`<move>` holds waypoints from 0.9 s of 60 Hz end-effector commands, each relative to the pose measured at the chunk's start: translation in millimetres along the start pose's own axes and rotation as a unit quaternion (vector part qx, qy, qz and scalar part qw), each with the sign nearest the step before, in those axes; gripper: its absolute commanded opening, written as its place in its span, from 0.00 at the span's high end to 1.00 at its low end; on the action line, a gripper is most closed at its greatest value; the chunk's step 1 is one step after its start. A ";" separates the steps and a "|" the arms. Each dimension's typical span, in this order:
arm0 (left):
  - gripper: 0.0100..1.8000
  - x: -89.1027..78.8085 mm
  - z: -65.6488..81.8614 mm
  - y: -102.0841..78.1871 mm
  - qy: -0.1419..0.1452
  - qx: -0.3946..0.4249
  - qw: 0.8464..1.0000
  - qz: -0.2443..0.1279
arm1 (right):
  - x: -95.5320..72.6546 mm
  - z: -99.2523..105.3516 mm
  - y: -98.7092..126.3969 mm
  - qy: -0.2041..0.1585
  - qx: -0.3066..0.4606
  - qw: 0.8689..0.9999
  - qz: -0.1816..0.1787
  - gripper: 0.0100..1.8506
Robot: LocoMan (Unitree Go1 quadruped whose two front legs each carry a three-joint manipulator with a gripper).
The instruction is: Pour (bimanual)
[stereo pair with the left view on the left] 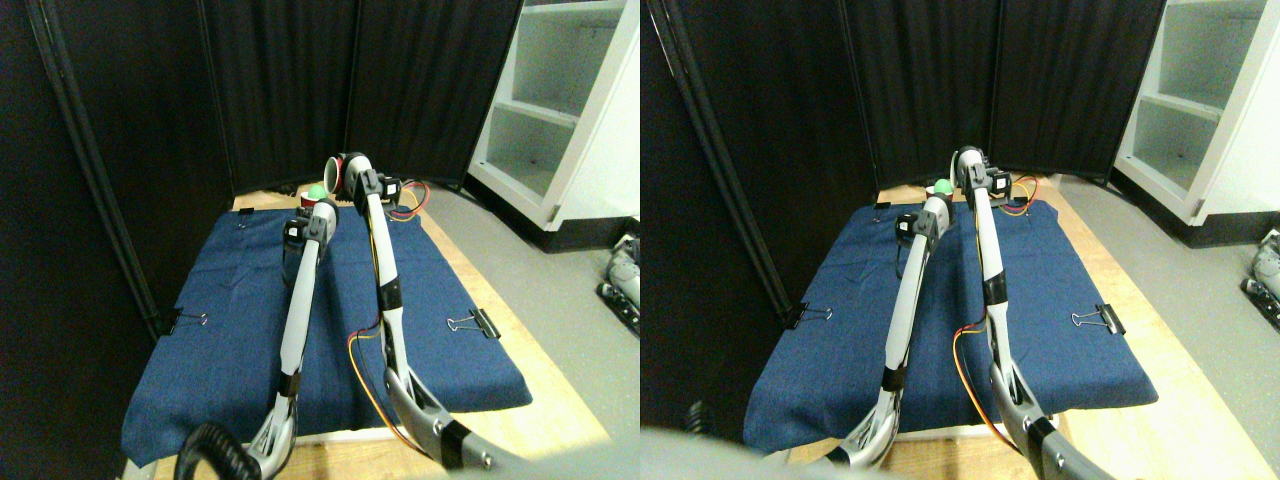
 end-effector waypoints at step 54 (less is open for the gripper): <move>0.82 3.1 20.9 -7.9 -0.003 0.048 0.997 -0.053 | 1.7 -24.6 -44.3 -0.100 0.369 0.920 -0.085 0.83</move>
